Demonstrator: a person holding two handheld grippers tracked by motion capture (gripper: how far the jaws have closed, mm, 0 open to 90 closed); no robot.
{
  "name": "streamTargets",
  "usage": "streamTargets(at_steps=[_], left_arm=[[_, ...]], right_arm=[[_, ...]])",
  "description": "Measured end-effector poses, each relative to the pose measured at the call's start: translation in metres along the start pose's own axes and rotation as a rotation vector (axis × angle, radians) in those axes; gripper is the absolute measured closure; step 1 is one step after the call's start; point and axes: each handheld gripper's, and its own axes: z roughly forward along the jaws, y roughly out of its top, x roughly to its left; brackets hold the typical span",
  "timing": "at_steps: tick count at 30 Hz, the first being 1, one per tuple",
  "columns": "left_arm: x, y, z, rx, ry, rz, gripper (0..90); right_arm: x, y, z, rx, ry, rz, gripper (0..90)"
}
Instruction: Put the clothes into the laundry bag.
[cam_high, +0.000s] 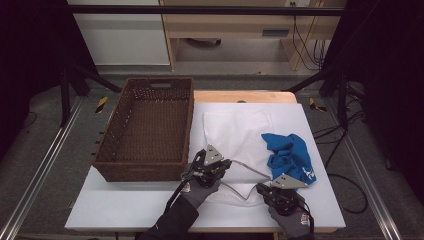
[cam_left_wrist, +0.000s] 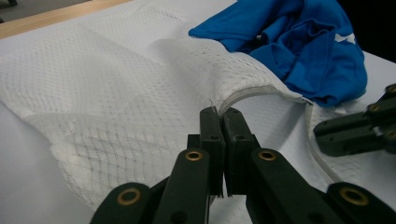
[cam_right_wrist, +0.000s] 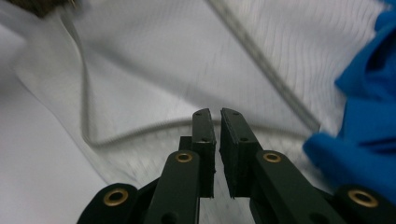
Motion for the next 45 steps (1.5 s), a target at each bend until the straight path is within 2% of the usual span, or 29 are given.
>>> streamTargets(at_steps=[3,6,9,12,13,14,18,23,26,29,34,37,39,41,42,45], left_arm=[[-0.002,0.002,-0.001,-0.013,-0.005,-0.002,88.3],[-0.003,0.002,-0.002,-0.02,-0.004,-0.002,88.3],[-0.003,0.002,-0.001,-0.013,0.0,0.0,88.3],[-0.003,0.002,-0.001,-0.015,0.0,-0.001,88.3],[-0.003,0.002,-0.001,-0.016,0.0,-0.001,88.2],[-0.003,0.002,-0.002,-0.017,0.003,-0.001,88.2],[-0.002,0.002,-0.003,-0.016,0.01,0.004,88.2],[-0.003,0.002,-0.004,-0.017,0.013,0.01,88.2],[-0.003,0.001,-0.004,-0.016,0.014,0.011,88.2],[-0.003,0.001,-0.003,-0.01,0.014,0.019,88.2],[-0.003,0.001,-0.003,-0.009,0.011,0.018,88.2],[-0.003,0.001,-0.003,-0.01,0.005,0.017,88.2],[-0.003,0.001,-0.002,-0.012,0.002,0.012,88.2],[-0.003,0.0,-0.002,-0.013,-0.003,0.01,88.1],[-0.003,0.0,-0.002,-0.014,-0.005,0.009,88.1],[-0.004,0.0,-0.002,-0.016,-0.009,0.009,88.1]], right_arm=[[-0.002,-0.007,0.003,0.021,-0.008,0.003,83.5],[-0.004,-0.007,0.003,0.015,-0.011,0.006,80.5],[-0.005,-0.001,-0.004,-0.027,-0.024,0.009,73.0],[-0.012,0.01,-0.018,-0.101,-0.062,0.015,63.6],[-0.016,0.016,-0.024,-0.128,-0.081,0.016,56.5],[-0.019,0.021,-0.028,-0.145,-0.105,0.021,49.3],[-0.037,0.038,-0.039,-0.194,-0.185,0.04,33.7],[-0.059,0.048,-0.045,-0.205,-0.279,0.068,22.0],[-0.074,0.048,-0.043,-0.188,-0.32,0.089,19.8],[-0.083,0.046,-0.038,-0.163,-0.341,0.105,19.3],[-0.097,0.043,-0.017,-0.102,-0.366,0.121,21.2],[-0.102,0.044,-0.006,-0.088,-0.386,0.125,40.4],[-0.104,0.043,-0.001,-0.07,-0.402,0.126,60.7],[-0.105,0.042,0.001,-0.044,-0.403,0.134,73.5],[-0.106,0.042,0.001,-0.034,-0.406,0.133,78.3],[-0.106,0.041,-0.006,-0.047,-0.386,0.148,82.1]])
